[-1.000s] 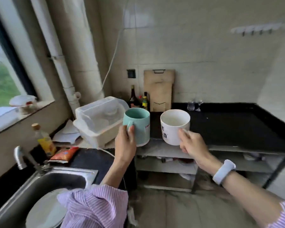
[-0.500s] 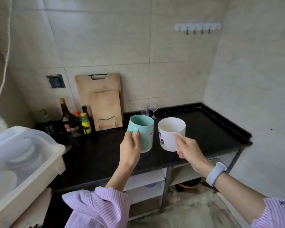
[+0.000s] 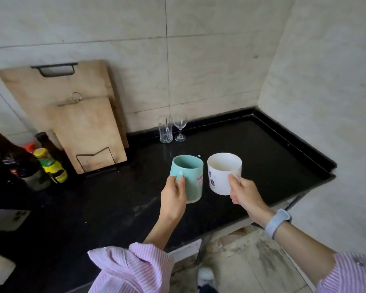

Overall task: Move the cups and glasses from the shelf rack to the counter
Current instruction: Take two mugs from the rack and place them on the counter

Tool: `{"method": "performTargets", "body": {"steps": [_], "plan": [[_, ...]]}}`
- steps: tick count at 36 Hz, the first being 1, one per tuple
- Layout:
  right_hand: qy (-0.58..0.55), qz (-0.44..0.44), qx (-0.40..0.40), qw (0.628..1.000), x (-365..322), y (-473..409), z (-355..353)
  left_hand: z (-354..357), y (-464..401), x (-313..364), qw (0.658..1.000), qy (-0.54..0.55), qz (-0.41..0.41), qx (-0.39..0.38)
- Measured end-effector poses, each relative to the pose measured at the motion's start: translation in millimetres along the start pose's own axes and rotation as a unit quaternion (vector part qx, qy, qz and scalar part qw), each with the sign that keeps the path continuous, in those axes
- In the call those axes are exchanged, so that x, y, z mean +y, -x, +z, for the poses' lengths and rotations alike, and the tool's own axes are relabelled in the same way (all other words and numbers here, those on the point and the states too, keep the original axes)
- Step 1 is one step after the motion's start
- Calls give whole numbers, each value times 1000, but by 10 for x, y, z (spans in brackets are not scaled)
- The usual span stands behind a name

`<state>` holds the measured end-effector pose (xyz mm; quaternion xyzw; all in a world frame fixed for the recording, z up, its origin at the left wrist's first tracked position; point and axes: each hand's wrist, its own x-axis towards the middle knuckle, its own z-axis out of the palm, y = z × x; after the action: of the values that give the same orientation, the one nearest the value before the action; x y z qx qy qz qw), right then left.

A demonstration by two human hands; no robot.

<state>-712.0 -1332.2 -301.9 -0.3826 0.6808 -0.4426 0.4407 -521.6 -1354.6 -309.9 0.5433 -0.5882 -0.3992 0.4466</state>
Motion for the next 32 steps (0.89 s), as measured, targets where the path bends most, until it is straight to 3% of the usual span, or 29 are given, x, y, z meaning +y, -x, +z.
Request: {"method": "performTargets", "body": {"steps": [13,26,32], "plan": [[31,60,-56,996,310,-2188,-240,1290,-1720,-743,993,23,-118,-1],[8,35,-64,997,546,-3677,-234,1989,-2806,-1157,987,71,-145,22],[1,23,-81,996,587,-4077,-144,2118,-3074,-1268,987,88,-138,-1]]}}
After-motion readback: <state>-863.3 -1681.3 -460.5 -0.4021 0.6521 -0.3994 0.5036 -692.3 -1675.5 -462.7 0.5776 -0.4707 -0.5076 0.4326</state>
